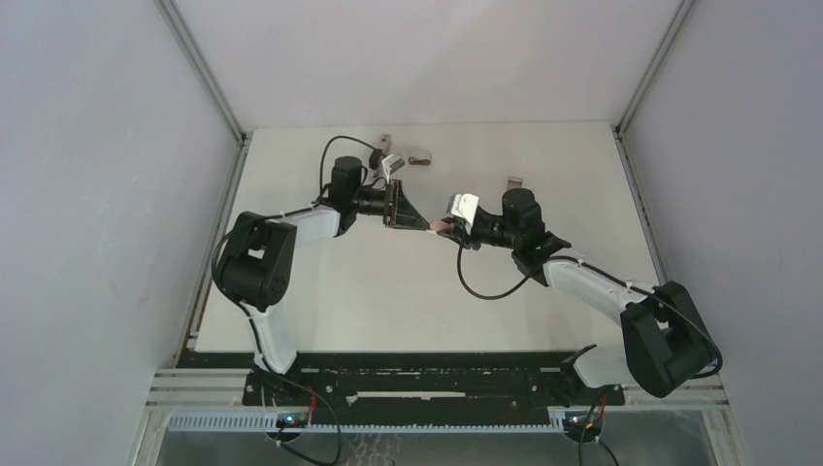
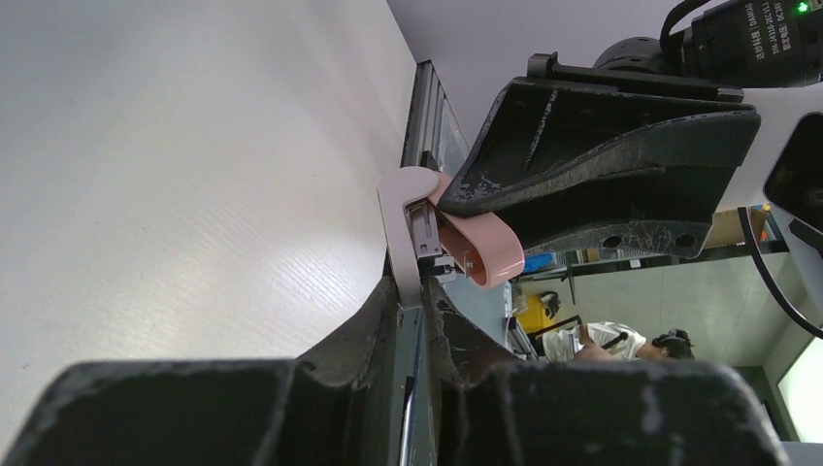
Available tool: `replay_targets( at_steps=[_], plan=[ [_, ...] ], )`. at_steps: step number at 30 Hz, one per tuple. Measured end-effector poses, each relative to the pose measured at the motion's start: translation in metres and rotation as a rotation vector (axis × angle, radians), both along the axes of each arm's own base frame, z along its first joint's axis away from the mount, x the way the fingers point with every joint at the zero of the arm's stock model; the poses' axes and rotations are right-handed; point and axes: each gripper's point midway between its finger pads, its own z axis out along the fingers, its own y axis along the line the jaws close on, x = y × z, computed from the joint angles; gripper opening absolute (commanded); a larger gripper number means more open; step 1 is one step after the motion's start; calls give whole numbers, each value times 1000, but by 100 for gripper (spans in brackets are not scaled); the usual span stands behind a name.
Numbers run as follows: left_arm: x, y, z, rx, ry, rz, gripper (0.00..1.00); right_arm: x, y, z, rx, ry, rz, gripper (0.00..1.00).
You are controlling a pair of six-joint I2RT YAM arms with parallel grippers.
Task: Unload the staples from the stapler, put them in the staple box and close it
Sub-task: Unload the staple at the center of the board.
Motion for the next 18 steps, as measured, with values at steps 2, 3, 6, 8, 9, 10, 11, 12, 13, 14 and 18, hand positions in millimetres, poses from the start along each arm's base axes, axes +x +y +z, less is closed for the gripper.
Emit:
replay_targets(
  at_steps=[2,3,6,8,9,10,11,12,13,14,18],
  plan=[
    [0,0,1,-3,-1,1,23,0,0,1,3,-2,-1,0],
    [1,0,1,-4,-2,2,29,0,0,1,3,-1,-2,0],
    [0,-1,0,-6,4,-2,34,0,1,1,8,-1,-1,0],
    [0,-1,-1,-7,4,-5,35,0,0,1,10,4,-3,0],
    [0,-1,-2,-7,5,-7,35,0,0,1,11,8,-2,0],
    [0,-1,-3,-8,7,-10,34,0,0,1,13,13,-3,0],
    [0,-1,-4,-8,7,-10,33,0,0,1,15,16,-2,0],
    [0,-1,-4,-8,8,-12,32,0,-1,1,17,19,-3,0],
    [0,-1,-5,-8,9,-12,30,0,-1,1,20,23,-2,0],
    [0,-1,-5,-8,9,-13,28,0,-2,1,23,28,-2,0],
    [-1,-1,-5,-9,9,-15,21,-1,-2,2,34,44,4,0]
  ],
)
